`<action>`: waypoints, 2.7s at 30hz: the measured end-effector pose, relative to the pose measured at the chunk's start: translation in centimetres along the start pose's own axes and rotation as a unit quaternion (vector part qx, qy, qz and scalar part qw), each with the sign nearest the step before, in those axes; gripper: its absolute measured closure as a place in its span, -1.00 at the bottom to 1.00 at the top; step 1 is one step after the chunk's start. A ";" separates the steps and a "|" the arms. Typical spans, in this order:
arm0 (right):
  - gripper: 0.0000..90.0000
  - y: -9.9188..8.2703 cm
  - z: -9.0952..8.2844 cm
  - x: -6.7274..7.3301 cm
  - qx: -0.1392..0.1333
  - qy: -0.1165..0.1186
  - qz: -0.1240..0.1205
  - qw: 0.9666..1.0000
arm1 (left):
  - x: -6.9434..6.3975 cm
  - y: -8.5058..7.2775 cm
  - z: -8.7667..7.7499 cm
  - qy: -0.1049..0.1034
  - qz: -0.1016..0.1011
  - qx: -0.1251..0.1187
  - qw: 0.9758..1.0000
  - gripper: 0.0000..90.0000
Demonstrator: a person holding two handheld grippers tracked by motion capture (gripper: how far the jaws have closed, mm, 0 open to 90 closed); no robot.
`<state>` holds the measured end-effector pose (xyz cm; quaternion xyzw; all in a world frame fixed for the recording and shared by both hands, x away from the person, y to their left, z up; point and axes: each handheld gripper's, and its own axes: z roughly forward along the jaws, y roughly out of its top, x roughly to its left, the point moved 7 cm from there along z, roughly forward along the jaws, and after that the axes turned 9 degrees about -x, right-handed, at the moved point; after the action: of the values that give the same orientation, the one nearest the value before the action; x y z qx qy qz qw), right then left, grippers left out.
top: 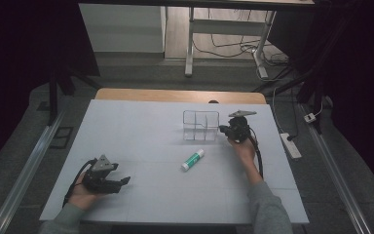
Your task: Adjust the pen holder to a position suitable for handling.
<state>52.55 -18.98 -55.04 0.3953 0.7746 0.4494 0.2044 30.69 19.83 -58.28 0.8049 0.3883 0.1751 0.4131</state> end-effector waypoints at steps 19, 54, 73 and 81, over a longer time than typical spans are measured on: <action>0.98 0.3 0.4 1.0 0.002 0.011 -0.004 1.000 | 0.0 -0.1 0.0 -0.001 0.003 0.004 1.000 -0.40; 0.97 1.1 2.6 3.7 0.003 0.043 -0.021 0.999 | 0.1 -0.4 -0.1 0.004 0.000 0.007 1.000 -0.39; 0.97 1.5 3.7 5.2 0.003 0.063 -0.025 0.998 | 0.1 -0.6 -0.4 0.008 -0.001 0.010 1.000 -0.39; 0.97 1.7 4.2 6.0 0.003 0.071 -0.031 0.997 | 0.1 -0.7 -0.4 0.009 -0.002 0.009 1.000 -0.39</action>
<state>52.46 -11.45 -55.55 0.3388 0.8003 0.4676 0.1615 30.21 20.39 -58.59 0.8061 0.3953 0.1785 0.4026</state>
